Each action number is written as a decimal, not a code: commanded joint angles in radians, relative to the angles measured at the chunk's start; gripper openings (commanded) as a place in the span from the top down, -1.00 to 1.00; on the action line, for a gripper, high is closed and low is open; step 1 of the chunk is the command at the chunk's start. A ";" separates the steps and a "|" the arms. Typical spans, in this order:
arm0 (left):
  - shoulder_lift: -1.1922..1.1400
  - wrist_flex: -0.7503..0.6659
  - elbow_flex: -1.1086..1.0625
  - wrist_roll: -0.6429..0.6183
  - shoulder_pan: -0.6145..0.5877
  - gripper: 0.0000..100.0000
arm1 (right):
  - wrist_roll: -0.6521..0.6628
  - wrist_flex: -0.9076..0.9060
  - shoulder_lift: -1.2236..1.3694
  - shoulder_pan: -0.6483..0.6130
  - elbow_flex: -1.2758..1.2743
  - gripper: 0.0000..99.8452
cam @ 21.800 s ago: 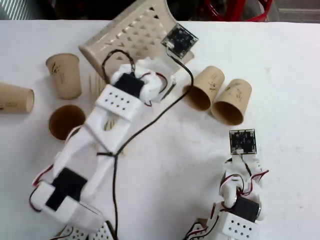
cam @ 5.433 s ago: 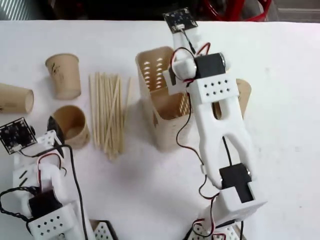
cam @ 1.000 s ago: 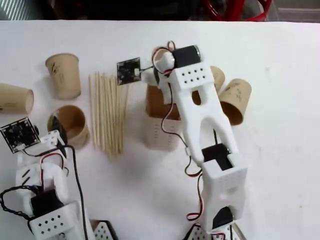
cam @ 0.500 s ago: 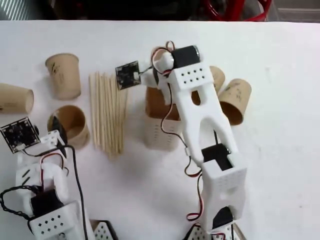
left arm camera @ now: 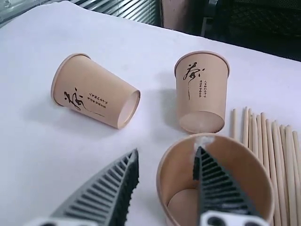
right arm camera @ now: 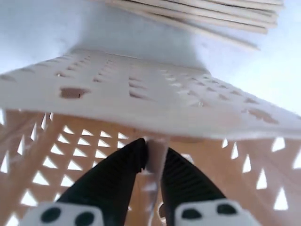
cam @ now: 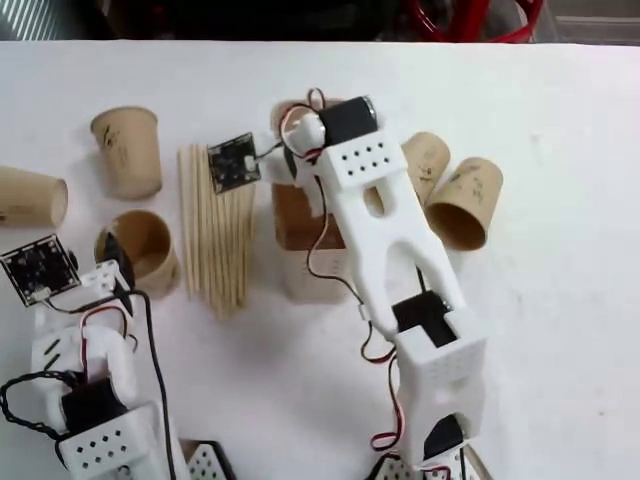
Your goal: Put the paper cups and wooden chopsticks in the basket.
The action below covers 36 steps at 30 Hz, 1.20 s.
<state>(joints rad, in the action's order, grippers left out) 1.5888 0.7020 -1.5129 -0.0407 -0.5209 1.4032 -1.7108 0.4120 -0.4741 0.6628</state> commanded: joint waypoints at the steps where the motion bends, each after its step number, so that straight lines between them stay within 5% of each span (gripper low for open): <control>1: 0.013 -0.017 0.005 0.008 0.010 0.60 | -0.120 -0.001 -0.076 -0.021 0.028 0.91; 9: 0.013 -0.015 0.006 0.006 0.021 0.60 | -0.267 -0.002 -0.157 -0.048 0.028 0.58; 15: 0.013 -0.014 0.006 0.057 0.038 0.60 | -0.508 -0.007 -0.348 -0.067 0.018 0.58; 22: 0.013 0.063 0.046 0.135 0.071 0.60 | -0.729 -0.007 -0.687 0.186 -0.138 0.88; 24: 0.013 0.110 0.063 0.138 0.105 0.60 | -0.692 -0.001 -0.777 0.302 -0.282 0.94; 28: 0.013 0.209 0.060 0.226 0.127 0.60 | -0.362 0.071 -0.923 0.484 -0.649 0.80; 32: 0.013 0.207 0.031 0.235 0.125 0.59 | -0.178 0.423 -1.046 0.601 -1.045 0.71; 36: 0.013 0.199 0.006 0.236 0.130 0.59 | -0.161 0.811 -1.171 0.633 -1.382 0.72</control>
<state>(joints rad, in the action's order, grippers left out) 1.5904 0.9076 -1.5098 0.1864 -0.4089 1.2144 -1.1968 -0.6605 0.1366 -0.4971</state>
